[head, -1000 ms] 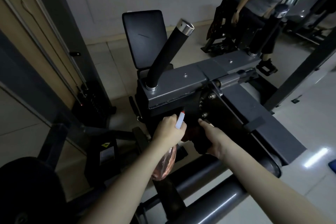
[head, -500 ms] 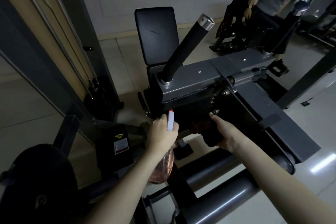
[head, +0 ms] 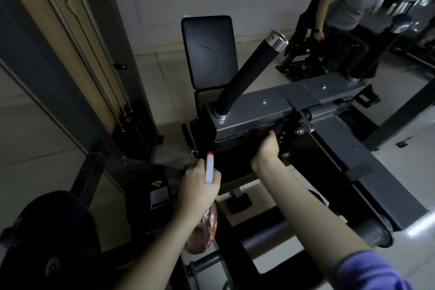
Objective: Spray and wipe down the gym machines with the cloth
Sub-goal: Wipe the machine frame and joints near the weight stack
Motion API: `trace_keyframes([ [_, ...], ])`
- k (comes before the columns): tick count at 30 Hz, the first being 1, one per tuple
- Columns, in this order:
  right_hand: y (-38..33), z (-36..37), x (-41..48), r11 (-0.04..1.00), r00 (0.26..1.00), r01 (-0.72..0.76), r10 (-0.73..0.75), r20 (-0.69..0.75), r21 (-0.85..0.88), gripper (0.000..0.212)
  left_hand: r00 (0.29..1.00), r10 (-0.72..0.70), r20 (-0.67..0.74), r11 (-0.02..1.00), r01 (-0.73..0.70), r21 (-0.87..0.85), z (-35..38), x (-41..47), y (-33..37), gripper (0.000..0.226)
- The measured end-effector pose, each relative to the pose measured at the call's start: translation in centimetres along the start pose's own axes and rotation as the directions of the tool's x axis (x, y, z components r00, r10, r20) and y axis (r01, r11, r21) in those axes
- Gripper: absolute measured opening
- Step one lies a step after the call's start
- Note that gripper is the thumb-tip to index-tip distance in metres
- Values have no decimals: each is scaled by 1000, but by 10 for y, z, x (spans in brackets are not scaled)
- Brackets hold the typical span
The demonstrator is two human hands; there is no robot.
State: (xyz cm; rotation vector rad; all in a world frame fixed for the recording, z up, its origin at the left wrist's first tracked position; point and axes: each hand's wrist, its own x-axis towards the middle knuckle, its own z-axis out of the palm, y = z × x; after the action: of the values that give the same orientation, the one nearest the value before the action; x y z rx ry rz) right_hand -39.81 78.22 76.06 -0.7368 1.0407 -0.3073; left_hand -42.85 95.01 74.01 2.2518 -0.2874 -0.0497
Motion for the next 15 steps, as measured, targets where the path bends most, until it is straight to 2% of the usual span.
trace_keyframes([
  [5,-10,24,5,991,980,125,-115,-161,53,51,1000,29,-3,1000,-29,5,-1,3,-9,15],
  [11,-10,13,34,981,983,179,-181,-22,-71,47,999,46,-4,999,-46,25,-4,7,-15,14],
  [13,-7,17,28,977,979,193,-197,-45,-89,47,999,34,-4,999,-34,15,-5,8,-15,14],
  [15,1,24,19,972,964,218,-228,-136,-90,47,1000,29,-2,1000,-29,7,-5,8,-12,14],
])
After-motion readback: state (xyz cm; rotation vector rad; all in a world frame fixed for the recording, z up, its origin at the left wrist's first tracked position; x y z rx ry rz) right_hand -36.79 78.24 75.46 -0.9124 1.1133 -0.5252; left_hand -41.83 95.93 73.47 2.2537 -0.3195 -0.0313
